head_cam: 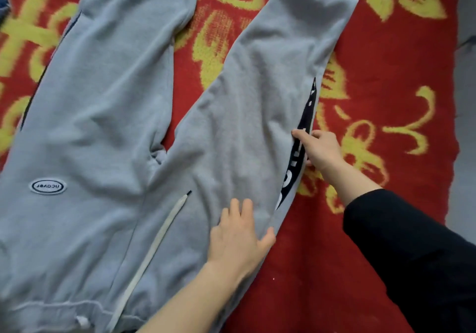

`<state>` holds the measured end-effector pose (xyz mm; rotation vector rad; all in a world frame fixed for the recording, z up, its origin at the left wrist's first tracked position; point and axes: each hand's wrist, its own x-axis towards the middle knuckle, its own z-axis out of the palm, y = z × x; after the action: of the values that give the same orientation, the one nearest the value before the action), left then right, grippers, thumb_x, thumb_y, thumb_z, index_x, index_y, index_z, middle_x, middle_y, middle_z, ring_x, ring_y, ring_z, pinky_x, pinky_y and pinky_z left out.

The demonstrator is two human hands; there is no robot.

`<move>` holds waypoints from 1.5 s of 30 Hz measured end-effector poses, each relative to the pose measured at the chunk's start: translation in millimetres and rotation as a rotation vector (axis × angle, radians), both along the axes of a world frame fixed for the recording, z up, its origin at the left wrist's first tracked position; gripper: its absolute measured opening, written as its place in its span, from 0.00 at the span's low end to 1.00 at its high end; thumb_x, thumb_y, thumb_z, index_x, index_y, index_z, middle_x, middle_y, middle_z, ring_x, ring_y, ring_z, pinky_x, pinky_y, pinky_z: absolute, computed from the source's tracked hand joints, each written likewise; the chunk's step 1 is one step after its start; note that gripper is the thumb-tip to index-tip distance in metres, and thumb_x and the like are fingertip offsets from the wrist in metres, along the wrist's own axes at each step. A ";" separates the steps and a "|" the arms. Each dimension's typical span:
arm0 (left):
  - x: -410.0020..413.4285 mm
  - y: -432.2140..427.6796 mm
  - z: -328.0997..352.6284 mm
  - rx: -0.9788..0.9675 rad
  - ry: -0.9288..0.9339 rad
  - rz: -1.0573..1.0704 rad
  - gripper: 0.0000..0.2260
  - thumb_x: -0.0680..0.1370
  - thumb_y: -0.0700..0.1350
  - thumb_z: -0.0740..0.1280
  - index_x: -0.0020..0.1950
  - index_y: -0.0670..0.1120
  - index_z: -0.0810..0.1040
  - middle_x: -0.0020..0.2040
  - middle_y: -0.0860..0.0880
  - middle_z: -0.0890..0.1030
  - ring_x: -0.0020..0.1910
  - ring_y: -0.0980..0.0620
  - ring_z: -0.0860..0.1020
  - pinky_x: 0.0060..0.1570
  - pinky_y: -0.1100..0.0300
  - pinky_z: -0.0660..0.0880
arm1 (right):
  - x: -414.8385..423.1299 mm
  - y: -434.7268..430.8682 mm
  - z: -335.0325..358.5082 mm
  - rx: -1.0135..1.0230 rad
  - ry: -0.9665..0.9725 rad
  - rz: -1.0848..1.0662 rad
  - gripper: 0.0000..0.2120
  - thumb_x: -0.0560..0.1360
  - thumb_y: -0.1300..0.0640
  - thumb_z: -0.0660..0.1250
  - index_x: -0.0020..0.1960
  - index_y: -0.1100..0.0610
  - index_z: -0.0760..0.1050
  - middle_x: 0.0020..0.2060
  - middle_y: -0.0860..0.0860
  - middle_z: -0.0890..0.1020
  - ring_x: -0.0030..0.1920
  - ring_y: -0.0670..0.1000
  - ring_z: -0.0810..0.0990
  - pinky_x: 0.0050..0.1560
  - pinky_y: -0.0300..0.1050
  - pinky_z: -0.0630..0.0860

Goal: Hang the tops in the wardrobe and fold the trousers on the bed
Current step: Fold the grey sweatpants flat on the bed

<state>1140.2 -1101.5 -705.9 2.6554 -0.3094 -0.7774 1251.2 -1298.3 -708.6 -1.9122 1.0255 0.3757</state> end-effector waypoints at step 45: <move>44.0 393.6 22.0 0.120 0.290 0.856 0.05 0.72 0.35 0.60 0.41 0.45 0.69 0.48 0.39 0.78 0.53 0.36 0.75 0.42 0.55 0.67 | 53.6 359.5 18.5 -0.028 0.123 0.953 0.33 0.73 0.61 0.63 0.76 0.51 0.59 0.47 0.55 0.82 0.39 0.50 0.79 0.37 0.40 0.74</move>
<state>1184.2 -707.9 -683.9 2.3607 0.9075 -0.8539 1304.8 -938.8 -690.1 -2.3243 0.1118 1.0171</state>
